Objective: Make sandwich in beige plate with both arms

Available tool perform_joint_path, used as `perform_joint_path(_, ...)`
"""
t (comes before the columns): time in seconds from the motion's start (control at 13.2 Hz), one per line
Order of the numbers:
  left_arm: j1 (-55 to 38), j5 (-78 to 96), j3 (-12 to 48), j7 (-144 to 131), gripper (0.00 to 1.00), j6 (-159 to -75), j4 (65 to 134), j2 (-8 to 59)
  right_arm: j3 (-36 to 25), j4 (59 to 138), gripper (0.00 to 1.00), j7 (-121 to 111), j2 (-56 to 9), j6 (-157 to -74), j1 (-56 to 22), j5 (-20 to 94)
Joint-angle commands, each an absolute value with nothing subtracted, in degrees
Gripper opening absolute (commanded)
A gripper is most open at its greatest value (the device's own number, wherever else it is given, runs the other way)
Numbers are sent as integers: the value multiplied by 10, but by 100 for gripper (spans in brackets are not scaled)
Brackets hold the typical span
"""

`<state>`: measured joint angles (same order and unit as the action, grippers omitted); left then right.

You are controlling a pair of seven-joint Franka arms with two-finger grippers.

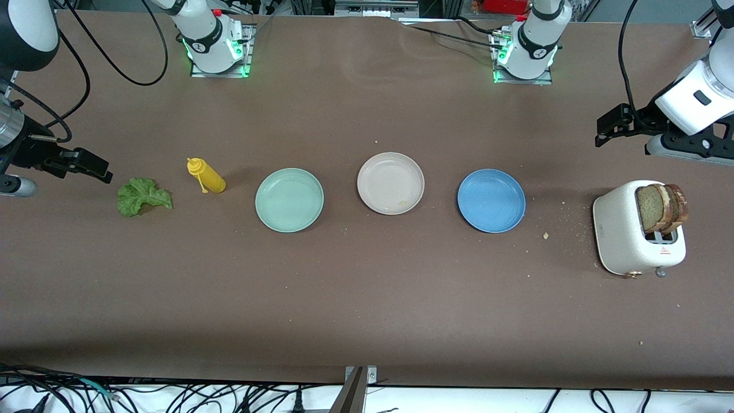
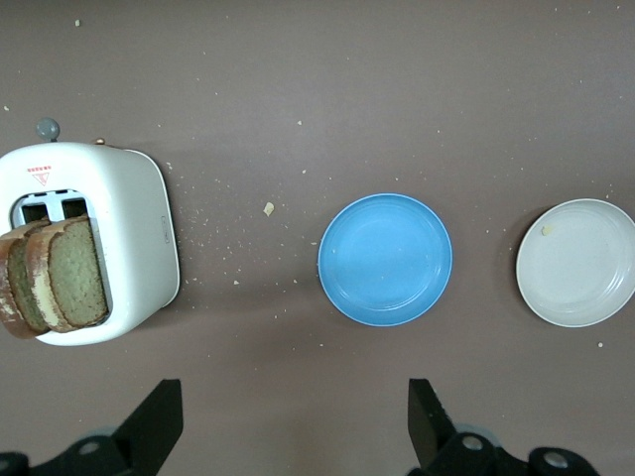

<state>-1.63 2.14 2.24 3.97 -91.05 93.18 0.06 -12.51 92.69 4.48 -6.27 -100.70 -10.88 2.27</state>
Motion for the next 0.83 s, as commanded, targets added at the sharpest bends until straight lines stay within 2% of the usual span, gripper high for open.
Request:
perform_joint_path(0.0, -16, 6, 25, 45, 100, -911, 935, -7, -124, 933, 100, 50, -49, -1003, -110, 26)
perform_joint_path(0.76, -16, 4, 25, 47, 100, -911, 935, -7, -125, 934, 100, 47, -49, -1003, -110, 26)
